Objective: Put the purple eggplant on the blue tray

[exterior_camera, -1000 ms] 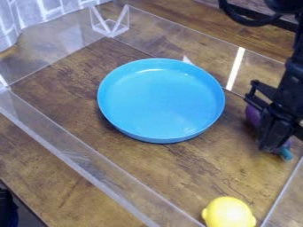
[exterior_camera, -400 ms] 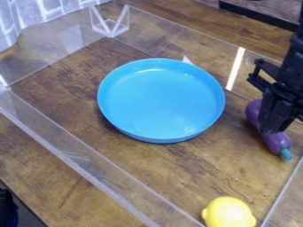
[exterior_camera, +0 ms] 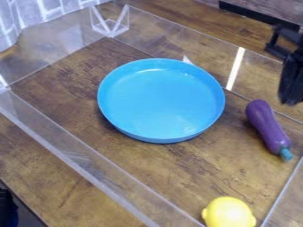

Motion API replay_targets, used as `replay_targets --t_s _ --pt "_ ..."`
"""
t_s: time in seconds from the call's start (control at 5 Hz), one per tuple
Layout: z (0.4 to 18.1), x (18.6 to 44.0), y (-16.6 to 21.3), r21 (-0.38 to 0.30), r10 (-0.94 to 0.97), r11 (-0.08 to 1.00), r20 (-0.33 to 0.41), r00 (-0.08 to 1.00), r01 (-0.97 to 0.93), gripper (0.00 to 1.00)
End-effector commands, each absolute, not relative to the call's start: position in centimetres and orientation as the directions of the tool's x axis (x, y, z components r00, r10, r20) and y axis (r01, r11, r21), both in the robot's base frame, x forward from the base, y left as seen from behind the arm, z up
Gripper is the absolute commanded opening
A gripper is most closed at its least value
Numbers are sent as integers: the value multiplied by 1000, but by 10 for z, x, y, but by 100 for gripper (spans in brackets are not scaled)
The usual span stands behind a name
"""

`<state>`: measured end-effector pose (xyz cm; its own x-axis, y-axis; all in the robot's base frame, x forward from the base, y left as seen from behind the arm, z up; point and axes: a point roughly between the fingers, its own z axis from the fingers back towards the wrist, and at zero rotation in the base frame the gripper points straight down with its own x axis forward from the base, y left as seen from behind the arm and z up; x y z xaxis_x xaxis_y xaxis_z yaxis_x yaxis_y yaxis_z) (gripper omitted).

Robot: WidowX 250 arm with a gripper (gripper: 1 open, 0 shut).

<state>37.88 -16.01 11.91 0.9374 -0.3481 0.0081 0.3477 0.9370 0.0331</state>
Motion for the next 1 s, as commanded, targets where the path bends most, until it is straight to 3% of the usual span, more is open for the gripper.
replay_targets --t_s 0.0,0.8 --pt "132 392 -169 33 -304 953 64 950 303 100" --pt "107 409 -180 27 -63 998 -4 998 63 100"
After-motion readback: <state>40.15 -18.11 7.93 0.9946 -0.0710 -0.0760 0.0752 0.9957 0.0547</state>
